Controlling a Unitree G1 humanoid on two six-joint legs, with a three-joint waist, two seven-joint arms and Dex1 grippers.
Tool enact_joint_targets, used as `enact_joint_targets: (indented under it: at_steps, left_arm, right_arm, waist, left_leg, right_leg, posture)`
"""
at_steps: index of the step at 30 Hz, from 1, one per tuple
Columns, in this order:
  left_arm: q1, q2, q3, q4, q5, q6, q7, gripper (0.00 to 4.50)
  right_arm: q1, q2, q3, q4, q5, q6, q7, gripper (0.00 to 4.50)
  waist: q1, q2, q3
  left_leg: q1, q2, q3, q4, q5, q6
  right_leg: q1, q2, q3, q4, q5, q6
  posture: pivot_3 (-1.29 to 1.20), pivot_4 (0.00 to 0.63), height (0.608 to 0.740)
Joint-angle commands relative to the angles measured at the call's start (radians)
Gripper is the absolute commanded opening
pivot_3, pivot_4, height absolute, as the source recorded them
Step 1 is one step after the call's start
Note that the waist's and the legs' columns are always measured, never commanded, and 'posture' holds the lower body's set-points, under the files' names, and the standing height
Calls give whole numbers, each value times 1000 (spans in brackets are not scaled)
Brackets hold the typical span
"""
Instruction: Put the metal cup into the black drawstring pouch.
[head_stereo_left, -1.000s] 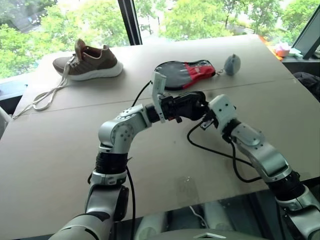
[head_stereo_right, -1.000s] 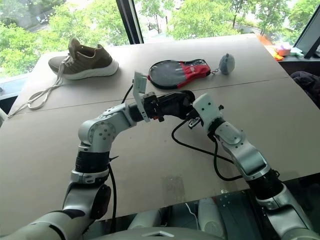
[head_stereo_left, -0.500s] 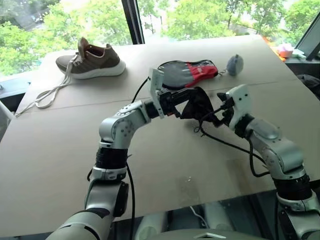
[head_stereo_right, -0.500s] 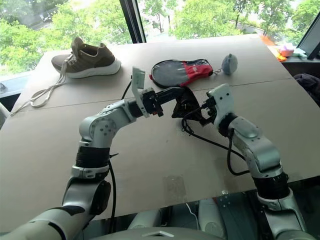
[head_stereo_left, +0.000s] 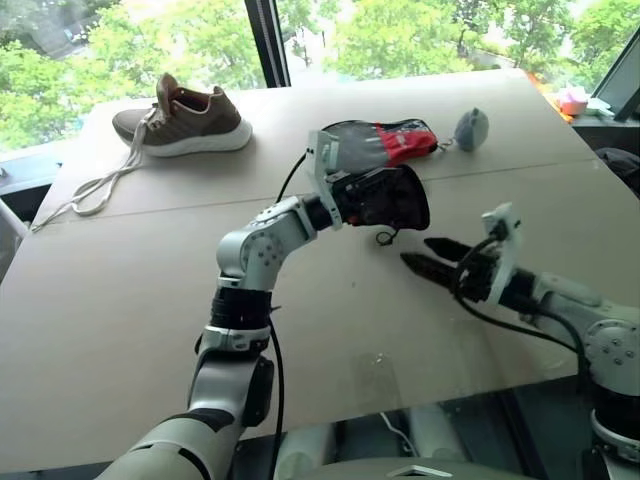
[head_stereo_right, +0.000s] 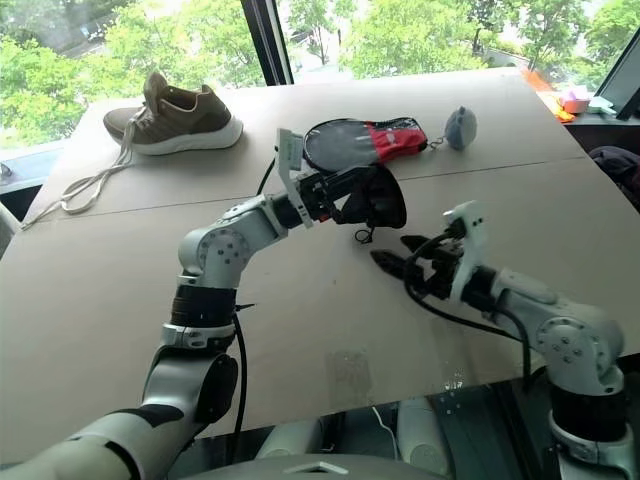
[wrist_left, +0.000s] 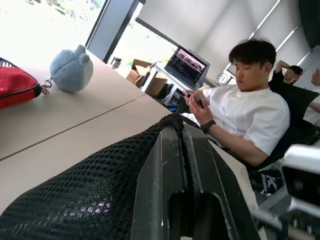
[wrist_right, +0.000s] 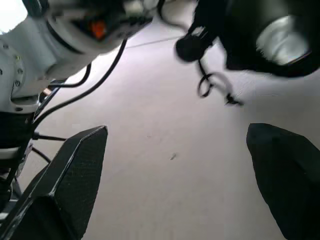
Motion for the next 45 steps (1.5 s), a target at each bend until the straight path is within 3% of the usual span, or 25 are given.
enact_joint_targets:
  at_steps: [1, 5, 9, 16, 23, 26, 28, 30, 34, 42, 45]
  left_arm:
    - [-19, -5, 16, -29, -6, -14, 14, 0]
    - [-24, -26, 20, -31, -7, -21, 42, 0]
    - [-21, -34, 19, -41, -8, -19, 55, 0]
    - [-13, -44, 14, -52, -10, -18, 63, 0]
    - [-14, -37, 19, -51, -11, -15, 64, 0]
    - [-15, -31, 20, -49, -11, -15, 61, 0]
    - [-18, -28, 21, -46, -9, -17, 60, 0]
    - [-18, -26, 21, -45, -10, -18, 60, 0]
    - [-12, -24, 17, -51, -13, -14, 58, 0]
    - [-7, -22, 14, -50, -10, -16, 53, 0]
    - [-11, -14, 16, -39, 0, -28, 48, 0]
  right_arm:
    - [-21, 27, 49, 21, -119, -83, -34, 4479]
    - [-46, -4, 174, 101, -379, -241, -21, 4479]
    - [-50, -65, 264, 126, -532, -319, 35, 4479]
    - [-68, 35, 231, 148, -556, -366, 40, 4479]
    - [-91, 63, 251, 199, -646, -430, 57, 4479]
    - [-88, 67, 256, 193, -662, -426, 76, 3639]
    - [-83, 69, 254, 191, -669, -424, 86, 2739]
    - [-81, 87, 236, 190, -659, -422, 81, 1481]
    - [-85, 101, 222, 185, -660, -422, 83, 63]
    - [-78, 117, 204, 167, -649, -417, 92, 63]
    - [-54, 98, 188, 109, -566, -379, 168, 63]
  waist:
    - [3, 0, 0]
    - [9, -1, -1]
    - [6, -1, -1]
    - [4, -1, -1]
    - [5, -1, -1]
    - [3, -1, -1]
    - [3, -1, -1]
    - [4, -1, -1]
    - [4, -1, -1]
    - [4, -1, -1]
    - [3, -1, -1]
  left_leg:
    - [0, 0, 0, 1, 0, 0]
    - [-1, -1, -1, 3, 0, 0]
    - [-1, -1, 0, 3, 0, 0]
    - [-1, 0, -1, 3, 0, 0]
    - [-1, -1, -1, 3, 0, 0]
    - [-1, -1, -1, 3, 0, 0]
    - [-1, -1, -1, 3, 0, 0]
    - [-1, -1, -1, 3, 0, 0]
    - [-1, -1, -1, 3, 0, 0]
    - [-1, -1, -1, 3, 0, 0]
    - [-1, -1, -1, 3, 0, 0]
  right_leg:
    - [0, 0, 0, 0, 0, 0]
    - [1, 0, -2, 0, 0, 0]
    - [0, 0, -4, 0, 0, 0]
    - [0, 1, -3, 0, 0, 0]
    - [0, 0, -4, 0, 0, 0]
    - [0, 0, -3, 0, 0, 0]
    - [0, 0, -3, 0, 0, 0]
    - [0, 0, -3, 0, 0, 0]
    - [0, 0, -3, 0, 0, 0]
    - [0, 0, -3, 0, 0, 0]
    - [0, 0, -3, 0, 0, 0]
  posture:
    - [0, 150, 740]
    - [0, 150, 740]
    - [0, 150, 740]
    - [0, 150, 740]
    - [0, 150, 740]
    - [0, 150, 740]
    - [0, 150, 740]
    - [0, 150, 740]
    - [0, 150, 740]
    - [0, 150, 740]
    - [0, 150, 740]
